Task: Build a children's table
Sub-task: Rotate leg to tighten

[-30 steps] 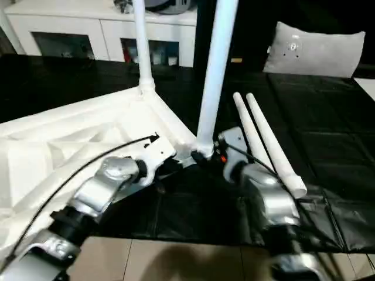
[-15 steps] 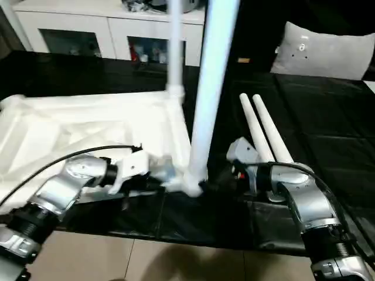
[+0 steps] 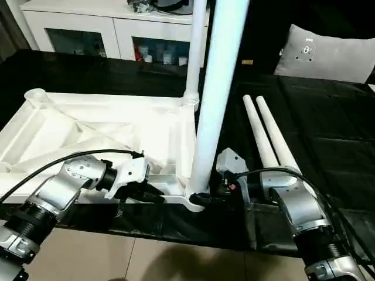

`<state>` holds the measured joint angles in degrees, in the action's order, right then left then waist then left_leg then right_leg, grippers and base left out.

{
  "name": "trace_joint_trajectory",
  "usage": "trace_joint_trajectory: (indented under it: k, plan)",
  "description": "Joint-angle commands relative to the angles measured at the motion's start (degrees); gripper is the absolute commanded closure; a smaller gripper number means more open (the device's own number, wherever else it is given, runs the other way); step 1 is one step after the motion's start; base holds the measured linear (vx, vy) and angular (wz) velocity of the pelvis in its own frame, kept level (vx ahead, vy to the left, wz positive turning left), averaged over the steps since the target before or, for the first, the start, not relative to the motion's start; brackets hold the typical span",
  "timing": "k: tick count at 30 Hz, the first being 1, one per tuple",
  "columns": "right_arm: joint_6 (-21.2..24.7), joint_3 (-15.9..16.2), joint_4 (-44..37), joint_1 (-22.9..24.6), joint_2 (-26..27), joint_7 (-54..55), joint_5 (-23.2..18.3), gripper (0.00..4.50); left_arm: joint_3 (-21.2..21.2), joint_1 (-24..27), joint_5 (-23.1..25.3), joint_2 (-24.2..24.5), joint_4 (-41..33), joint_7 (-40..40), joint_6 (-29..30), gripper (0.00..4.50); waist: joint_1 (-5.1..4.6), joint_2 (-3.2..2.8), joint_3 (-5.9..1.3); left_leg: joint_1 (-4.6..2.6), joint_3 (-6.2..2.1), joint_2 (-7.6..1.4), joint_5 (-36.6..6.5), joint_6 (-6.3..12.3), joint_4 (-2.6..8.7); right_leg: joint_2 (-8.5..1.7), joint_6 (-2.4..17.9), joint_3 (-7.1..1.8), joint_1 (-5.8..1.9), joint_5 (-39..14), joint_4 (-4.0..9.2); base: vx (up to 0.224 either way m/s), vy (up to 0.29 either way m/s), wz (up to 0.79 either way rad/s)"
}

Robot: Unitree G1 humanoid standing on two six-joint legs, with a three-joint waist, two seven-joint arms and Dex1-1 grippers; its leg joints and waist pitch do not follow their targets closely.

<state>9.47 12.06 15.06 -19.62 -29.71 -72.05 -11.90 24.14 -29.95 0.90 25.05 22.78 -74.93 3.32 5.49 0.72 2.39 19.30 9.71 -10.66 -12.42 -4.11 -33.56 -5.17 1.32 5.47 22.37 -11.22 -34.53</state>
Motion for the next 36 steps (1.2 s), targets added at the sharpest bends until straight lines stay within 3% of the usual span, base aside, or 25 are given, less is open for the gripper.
trace_joint_trajectory:
  k: [1,4,7,8,11,12,13,17,19,21,22,25,26,27,31,33,36]
  plan:
    - [0.51,0.31,0.14,0.64,-0.14,-0.37,-0.85,1.61,3.29,0.63,0.86,-0.43,0.05,-3.09,-0.42,4.5,-0.14,0.45,-3.06,0.41,-0.38,-2.87,-5.37,4.49,3.77,-3.9,13.23,-3.42,-3.17,-7.37,3.42,0.0,0.0,0.0]
    - [1.51,-0.04,-0.46,1.3,0.21,-0.34,-1.81,1.72,2.96,0.94,0.55,-0.6,-0.19,-2.77,0.11,4.5,-0.07,0.47,-3.08,0.39,-0.4,-2.91,-5.17,4.59,3.77,-3.9,13.17,-3.45,-3.15,-7.38,3.39,0.0,0.0,0.0]
    - [8.5,-1.5,-2.75,1.64,3.42,5.16,-3.27,1.81,0.93,1.9,-0.14,-2.41,-1.82,2.35,5.37,4.5,-0.12,0.58,-3.02,0.53,-0.4,-2.92,-4.81,4.52,3.8,-3.86,13.31,-3.42,-3.21,-7.01,3.31,0.0,0.0,0.0]
    - [8.5,-1.5,-2.75,1.64,3.42,5.16,-3.27,1.82,0.93,1.9,-0.14,-2.41,-1.82,2.35,5.37,4.5,-0.28,0.38,-3.0,0.43,-0.4,-2.94,-5.07,4.15,3.88,-3.81,13.31,-3.45,-3.12,-7.35,3.26,0.0,0.0,0.0]
    - [11.96,-2.36,-2.87,0.38,7.68,14.25,-1.32,1.83,-1.88,1.68,0.06,-6.04,-1.95,10.73,11.84,4.5,-0.81,0.36,-2.32,0.01,-0.51,-2.66,-11.14,1.22,4.29,-3.96,9.62,-3.31,-2.76,-20.94,4.94,0.0,0.0,0.0]
    - [12.25,-2.44,-2.82,0.26,8.07,15.01,-1.19,1.84,-2.16,1.62,0.05,-6.42,-1.91,11.48,12.27,4.5,-0.75,0.37,-2.33,-0.06,-0.64,-2.61,-11.73,0.86,4.29,-4.0,8.86,-3.24,-2.69,-22.77,5.1,0.0,0.0,0.0]
    - [14.4,-3.03,-2.13,-0.77,11.1,21.24,0.01,1.84,-4.28,1.03,0.33,-9.66,-1.53,17.96,15.99,4.5,-0.95,0.58,-2.24,0.18,-0.7,-2.43,-12.36,0.59,4.4,-3.97,7.32,-3.2,-2.74,-25.53,5.47,0.0,0.0,0.0]
    - [17.88,-4.96,0.61,-2.87,16.36,32.88,3.1,1.85,-6.81,0.32,1.45,-15.01,-1.57,27.86,21.27,4.5,-1.98,0.64,-2.4,0.27,-0.89,-2.15,-12.26,-0.2,4.26,-3.85,5.45,-3.01,-2.5,-27.53,5.78,0.0,0.0,0.0]
    - [17.71,-5.94,1.99,-3.51,18.12,36.5,3.71,1.85,-7.63,-0.19,2.09,-17.11,-0.88,31.95,21.58,4.5,-2.4,0.59,-2.48,0.32,-0.83,-2.13,-11.61,0.45,4.2,-3.66,5.61,-3.04,-2.29,-25.75,5.86,0.0,0.0,0.0]
    - [16.62,-6.08,2.26,-3.57,18.76,38.34,4.58,1.85,-7.95,-0.32,2.55,-18.12,-0.93,33.57,21.76,4.5,-2.16,0.6,-2.72,0.63,-0.77,-2.12,-9.49,1.29,4.1,-3.68,5.98,-3.18,-2.56,-22.34,5.46,0.0,0.0,0.0]
    - [15.21,-6.29,2.23,-3.14,18.91,37.95,4.05,1.29,-8.16,-0.4,2.59,-18.85,-1.08,34.34,21.36,4.5,-2.07,0.44,-2.88,0.68,-0.72,-2.16,-8.11,1.71,4.06,-3.6,6.78,-3.22,-2.65,-18.96,5.1,0.0,0.0,0.0]
    - [14.9,-6.11,1.07,-2.17,18.55,36.8,4.18,1.09,-7.47,-0.25,3.35,-18.94,-1.6,34.3,20.71,4.5,-1.9,0.41,-3.11,0.87,-0.56,-2.22,-4.43,3.24,3.77,-3.46,9.53,-3.32,-2.98,-10.03,4.1,0.0,0.0,0.0]
    - [14.62,-6.37,0.63,-1.88,18.52,36.53,4.07,0.79,-7.1,-0.04,3.55,-18.58,-1.83,33.97,20.0,4.5,-1.85,0.39,-3.09,0.9,-0.56,-2.25,-4.07,3.45,3.78,-3.49,9.89,-3.31,-3.05,-9.21,4.05,0.0,0.0,0.0]
    - [14.42,-6.58,0.36,-1.7,18.52,36.34,3.94,0.79,-6.86,0.1,3.66,-18.33,-1.96,33.76,19.49,4.5,-1.82,0.25,-3.07,0.82,-0.5,-2.26,-4.02,3.7,3.75,-3.52,10.44,-3.33,-3.04,-8.41,4.03,0.0,0.0,0.0]
    - [9.67,-5.84,-2.07,0.08,14.71,30.0,3.1,0.64,-5.26,0.75,4.22,-14.18,-1.69,29.03,14.59,4.5,-1.73,0.3,-2.89,0.86,-0.53,-2.25,-6.37,3.84,3.87,-3.61,10.1,-3.25,-3.16,-11.38,4.44,0.0,0.0,0.0]
    - [8.49,-5.68,-2.36,0.4,13.47,28.43,3.09,0.25,-4.88,0.81,4.35,-13.13,-1.39,27.78,13.8,4.5,-1.66,0.37,-2.85,0.86,-0.48,-2.28,-7.01,3.97,3.87,-3.62,9.38,-3.29,-3.12,-12.72,4.54,0.0,0.0,0.0]
    - [4.88,-6.3,-2.38,0.62,9.42,22.85,2.33,0.09,-3.24,0.84,4.93,-9.27,0.38,22.12,9.28,4.5,-1.69,0.38,-2.87,1.08,-0.62,-2.18,-7.28,4.18,3.89,-3.69,8.03,-3.23,-3.22,-14.66,4.66,0.0,0.0,0.0]
